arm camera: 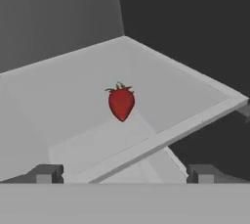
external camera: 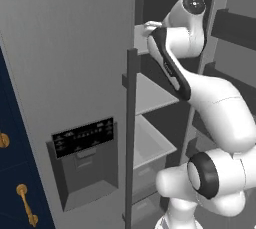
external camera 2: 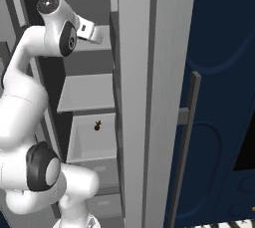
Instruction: Take the strawberry from the fridge and place it on top of the pancake, located on the dining counter.
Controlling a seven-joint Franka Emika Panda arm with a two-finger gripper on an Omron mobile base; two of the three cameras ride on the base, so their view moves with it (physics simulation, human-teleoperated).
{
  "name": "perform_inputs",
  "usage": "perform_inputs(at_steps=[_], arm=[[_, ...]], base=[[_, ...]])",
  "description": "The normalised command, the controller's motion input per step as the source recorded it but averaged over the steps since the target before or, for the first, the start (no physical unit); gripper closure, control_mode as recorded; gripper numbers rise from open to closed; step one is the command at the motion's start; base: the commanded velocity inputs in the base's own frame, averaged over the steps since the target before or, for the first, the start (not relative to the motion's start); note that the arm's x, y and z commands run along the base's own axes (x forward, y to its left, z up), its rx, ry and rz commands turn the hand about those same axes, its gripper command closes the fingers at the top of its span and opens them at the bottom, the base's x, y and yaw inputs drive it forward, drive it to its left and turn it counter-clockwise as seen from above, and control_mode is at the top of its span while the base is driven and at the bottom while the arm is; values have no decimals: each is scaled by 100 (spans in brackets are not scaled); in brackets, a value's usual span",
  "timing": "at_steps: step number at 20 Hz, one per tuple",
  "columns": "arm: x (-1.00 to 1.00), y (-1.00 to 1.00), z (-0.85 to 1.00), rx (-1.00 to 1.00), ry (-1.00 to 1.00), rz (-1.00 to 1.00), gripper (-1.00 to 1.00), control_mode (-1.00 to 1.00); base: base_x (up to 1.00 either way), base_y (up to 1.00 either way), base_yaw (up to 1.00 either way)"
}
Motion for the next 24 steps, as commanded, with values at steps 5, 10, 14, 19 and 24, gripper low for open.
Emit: perform_inputs(at_steps=[5,10,14,19,24], arm=[[75,0,-10,0,0,12,-100,-100],[47,-1,-29,0,0,4,-100,-100],[53,0,-26,0,1,0,-100,-100],[44,0,-26,0,2,0,-100,-100],[18,-2,-31,0,2,2,-100,-100]], base=[[0,0,0],[0,0,0],[0,0,0],[0,0,0],[0,0,0]])
